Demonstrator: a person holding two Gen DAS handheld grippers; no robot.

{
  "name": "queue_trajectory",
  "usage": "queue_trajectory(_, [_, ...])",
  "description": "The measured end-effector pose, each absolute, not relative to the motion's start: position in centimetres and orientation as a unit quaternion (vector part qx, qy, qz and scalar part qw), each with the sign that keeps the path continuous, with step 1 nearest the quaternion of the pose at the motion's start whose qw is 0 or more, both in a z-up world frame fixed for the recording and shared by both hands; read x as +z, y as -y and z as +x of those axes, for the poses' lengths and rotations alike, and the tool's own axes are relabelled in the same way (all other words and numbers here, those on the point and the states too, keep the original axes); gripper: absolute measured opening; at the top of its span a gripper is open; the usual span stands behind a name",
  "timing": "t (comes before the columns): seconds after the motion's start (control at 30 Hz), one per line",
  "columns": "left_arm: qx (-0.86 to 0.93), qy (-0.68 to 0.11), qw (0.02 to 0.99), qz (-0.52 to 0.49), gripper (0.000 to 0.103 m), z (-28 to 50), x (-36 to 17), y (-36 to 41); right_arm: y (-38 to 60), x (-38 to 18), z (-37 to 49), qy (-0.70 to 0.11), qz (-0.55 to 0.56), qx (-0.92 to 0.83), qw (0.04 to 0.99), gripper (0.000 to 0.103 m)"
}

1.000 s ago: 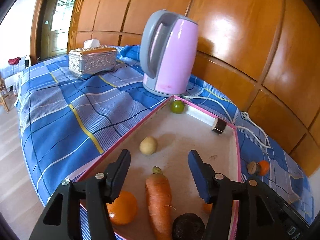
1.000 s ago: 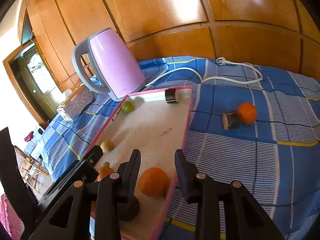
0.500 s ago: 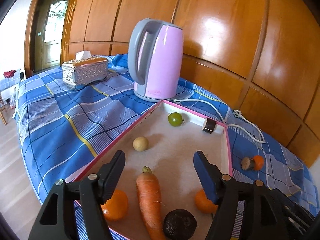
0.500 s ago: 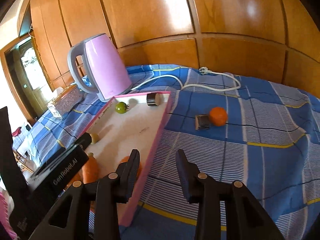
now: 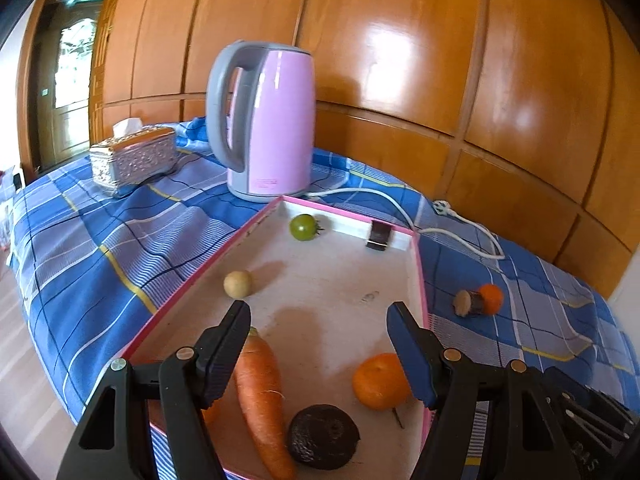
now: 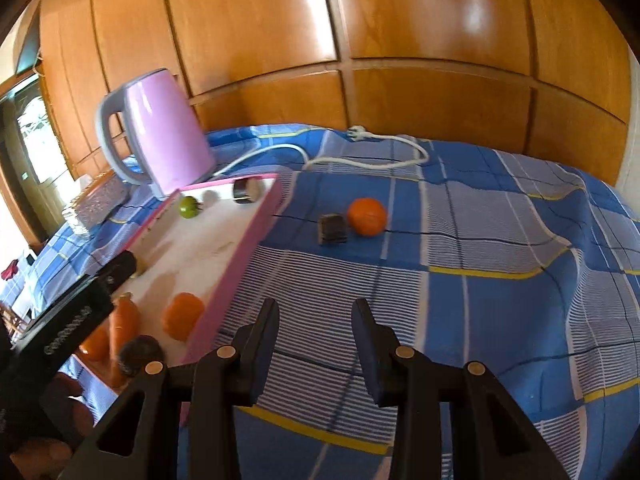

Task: Organize fruits
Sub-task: 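Withdraw both tools from the tray toward the remaining orange and eggplant slice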

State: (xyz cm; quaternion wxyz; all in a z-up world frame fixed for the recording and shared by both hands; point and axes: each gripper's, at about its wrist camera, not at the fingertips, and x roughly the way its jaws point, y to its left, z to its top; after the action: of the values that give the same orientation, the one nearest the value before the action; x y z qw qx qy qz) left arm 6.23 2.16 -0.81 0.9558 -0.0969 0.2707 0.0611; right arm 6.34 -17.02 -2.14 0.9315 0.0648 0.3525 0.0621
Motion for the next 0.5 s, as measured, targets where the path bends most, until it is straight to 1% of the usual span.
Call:
queue_trajectory(0.2, [0.049, -0.273, 0.957, -0.082, 0.07, 6.2, -0.8, -1.3, 18.8, -3.2, 7.1, -0.358, 0.076, 0.042, 0.93, 0.038])
queue_trajectory(0.27, [0.042, -0.273, 0.958, -0.077, 0.068, 6.2, -0.9, -1.0, 19.3, -3.5, 7.3, -0.358, 0.083, 0.038, 0.929, 0.038])
queue_trajectory(0.37, [0.028, -0.274, 0.959, -0.066, 0.06, 6.2, -0.8, -0.4, 19.9, -3.7, 7.9, -0.359, 0.092, 0.03, 0.928, 0.038])
queue_trajectory(0.43, [0.018, -0.272, 0.96, -0.059, 0.052, 6.1, -0.7, 0.0, 20.2, -3.7, 8.2, -0.357, 0.096, 0.027, 0.929, 0.038])
queue_trajectory(0.5, [0.007, -0.272, 0.961, -0.051, 0.049, 6.1, -0.7, 0.5, 20.5, -3.8, 8.6, -0.355, 0.101, 0.022, 0.929, 0.038])
